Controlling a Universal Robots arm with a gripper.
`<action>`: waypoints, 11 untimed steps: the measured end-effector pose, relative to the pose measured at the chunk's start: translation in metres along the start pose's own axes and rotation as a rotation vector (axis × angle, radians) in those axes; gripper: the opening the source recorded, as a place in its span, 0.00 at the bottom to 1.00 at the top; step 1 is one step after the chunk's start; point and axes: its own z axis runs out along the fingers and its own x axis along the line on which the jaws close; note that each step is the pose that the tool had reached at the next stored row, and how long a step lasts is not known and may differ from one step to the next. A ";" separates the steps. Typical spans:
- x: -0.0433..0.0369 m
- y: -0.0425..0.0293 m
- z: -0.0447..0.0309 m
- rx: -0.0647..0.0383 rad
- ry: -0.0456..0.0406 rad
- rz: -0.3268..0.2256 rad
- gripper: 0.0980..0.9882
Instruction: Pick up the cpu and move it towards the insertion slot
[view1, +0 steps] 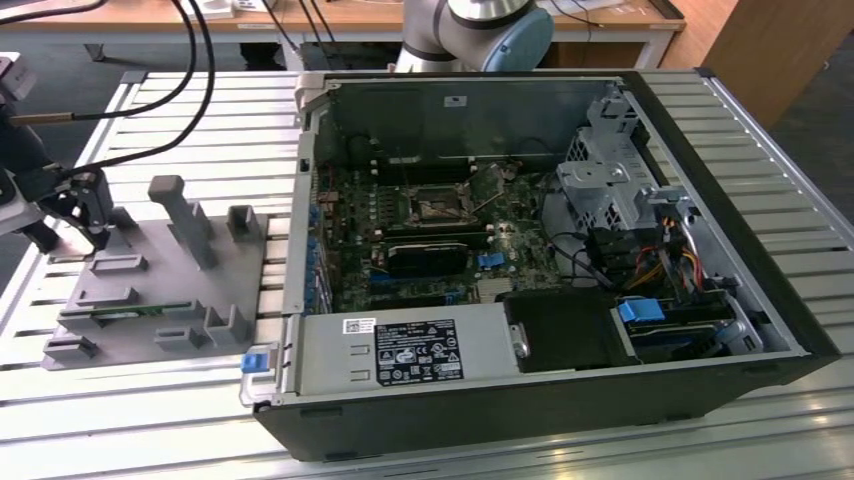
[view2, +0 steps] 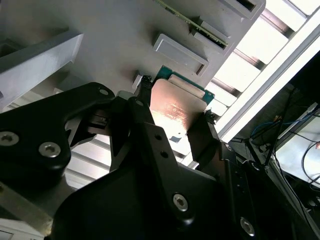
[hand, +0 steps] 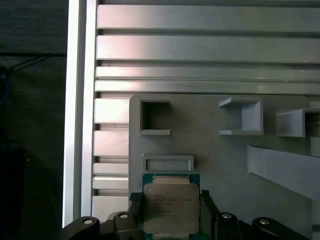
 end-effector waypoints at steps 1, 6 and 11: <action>0.0000 0.0000 -0.0003 0.000 0.0000 0.000 0.50; 0.0000 0.0001 -0.0019 0.000 -0.0001 0.000 0.50; 0.0000 0.0002 -0.0033 0.000 -0.0001 0.000 0.50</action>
